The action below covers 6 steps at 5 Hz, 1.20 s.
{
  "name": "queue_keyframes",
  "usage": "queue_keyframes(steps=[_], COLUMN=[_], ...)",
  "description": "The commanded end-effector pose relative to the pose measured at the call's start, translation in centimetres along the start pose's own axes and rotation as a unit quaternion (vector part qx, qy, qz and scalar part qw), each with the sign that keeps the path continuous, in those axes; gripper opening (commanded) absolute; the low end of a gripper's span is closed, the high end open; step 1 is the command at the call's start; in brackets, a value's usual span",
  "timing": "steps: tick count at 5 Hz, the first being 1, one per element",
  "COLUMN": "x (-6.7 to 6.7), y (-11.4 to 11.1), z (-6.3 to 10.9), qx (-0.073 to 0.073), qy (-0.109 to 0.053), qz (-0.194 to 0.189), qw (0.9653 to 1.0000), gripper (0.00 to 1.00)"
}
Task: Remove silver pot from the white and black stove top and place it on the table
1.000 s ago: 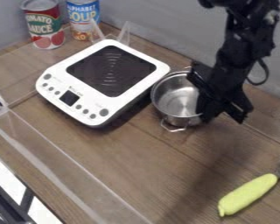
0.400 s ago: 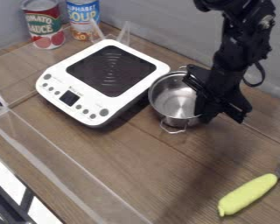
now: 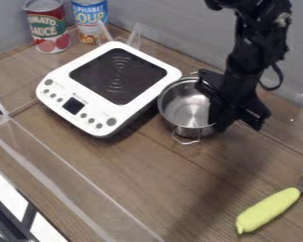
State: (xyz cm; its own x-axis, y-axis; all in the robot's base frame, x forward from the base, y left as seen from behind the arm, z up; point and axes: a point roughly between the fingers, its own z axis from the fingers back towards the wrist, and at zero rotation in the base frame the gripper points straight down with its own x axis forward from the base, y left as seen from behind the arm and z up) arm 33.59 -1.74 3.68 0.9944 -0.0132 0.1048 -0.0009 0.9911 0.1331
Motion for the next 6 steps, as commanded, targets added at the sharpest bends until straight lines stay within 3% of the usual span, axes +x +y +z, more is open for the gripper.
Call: queue_keyframes(steps=[1,2,3,5,6], x=[1.7,2.0,2.4,2.6,2.7], y=[0.4,-0.9,-2.3,-3.9,-4.0], z=[1.9,1.6,2.0,2.4,2.7], qx=[0.001,0.002,-0.007,-0.014,-0.020], qy=[-0.029,-0.027,-0.028,-0.024,-0.028], qz=[0.047,0.071,0.076,0.131,0.124], qw=[0.9985,0.9971,0.9967,0.9910,0.9917], gripper=[0.00,0.00,0.00,0.00,0.00])
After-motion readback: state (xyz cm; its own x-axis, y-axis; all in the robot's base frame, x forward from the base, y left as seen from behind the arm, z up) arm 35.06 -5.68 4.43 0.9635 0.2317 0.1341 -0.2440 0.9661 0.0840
